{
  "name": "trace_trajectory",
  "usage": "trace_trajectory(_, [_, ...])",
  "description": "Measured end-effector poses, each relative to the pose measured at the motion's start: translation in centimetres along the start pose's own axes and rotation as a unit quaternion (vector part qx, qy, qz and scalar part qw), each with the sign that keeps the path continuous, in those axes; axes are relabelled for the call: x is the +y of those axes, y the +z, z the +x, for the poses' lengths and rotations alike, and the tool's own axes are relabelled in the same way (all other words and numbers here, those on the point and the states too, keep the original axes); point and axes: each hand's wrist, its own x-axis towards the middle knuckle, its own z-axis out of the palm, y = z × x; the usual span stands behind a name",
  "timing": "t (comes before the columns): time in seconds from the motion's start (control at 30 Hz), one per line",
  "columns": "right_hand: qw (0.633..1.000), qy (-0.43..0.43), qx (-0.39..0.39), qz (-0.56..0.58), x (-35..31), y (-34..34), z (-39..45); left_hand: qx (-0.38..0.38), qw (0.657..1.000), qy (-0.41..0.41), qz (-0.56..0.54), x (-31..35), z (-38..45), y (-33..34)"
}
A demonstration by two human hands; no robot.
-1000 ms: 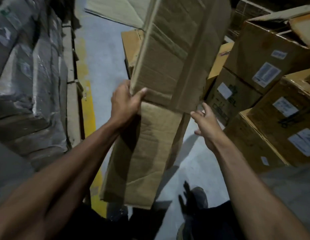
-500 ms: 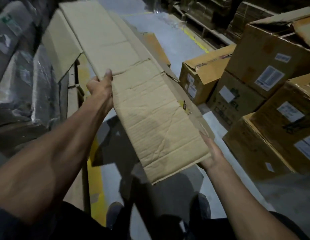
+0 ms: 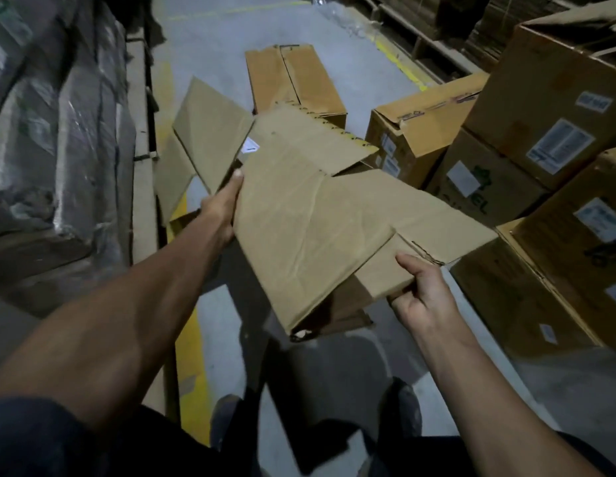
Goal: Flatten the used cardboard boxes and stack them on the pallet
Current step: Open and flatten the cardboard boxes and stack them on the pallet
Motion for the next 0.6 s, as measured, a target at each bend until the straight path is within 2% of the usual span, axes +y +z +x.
trace_trajectory(0.07, [0.999,0.005,-0.004,-0.032,0.3,0.2,-0.3,-0.022,0.999,-0.041,-0.003,-1.9,-2.8,-0.8])
trace_trajectory(0.13, [0.996,0.015,-0.014,-0.086,0.6,0.6,-0.9,-0.061,0.996,-0.066,-0.005,-2.4,-9.0,-0.2])
trace_trajectory(0.2, [0.987,0.025,-0.025,-0.156,0.9,0.9,-1.7,-0.075,0.991,-0.111,0.028,-4.1,-11.4,-0.6])
trace_trajectory(0.27, [0.977,0.017,-0.031,-0.211,1.2,1.3,-2.4,-0.062,0.986,-0.139,0.070,-4.8,-13.8,-1.3])
trace_trajectory(0.37, [0.973,0.000,-0.017,-0.230,1.5,1.5,-2.5,-0.046,0.984,-0.141,0.094,-5.2,-16.8,-2.0])
trace_trajectory(0.5, [0.974,-0.012,-0.007,-0.228,2.2,1.7,-2.8,-0.002,0.991,-0.100,0.087,-5.0,-21.2,-3.2])
trace_trajectory(0.6, [0.973,-0.023,-0.012,-0.227,2.6,2.0,-3.3,0.040,0.992,-0.108,0.052,-5.9,-24.7,-4.2])
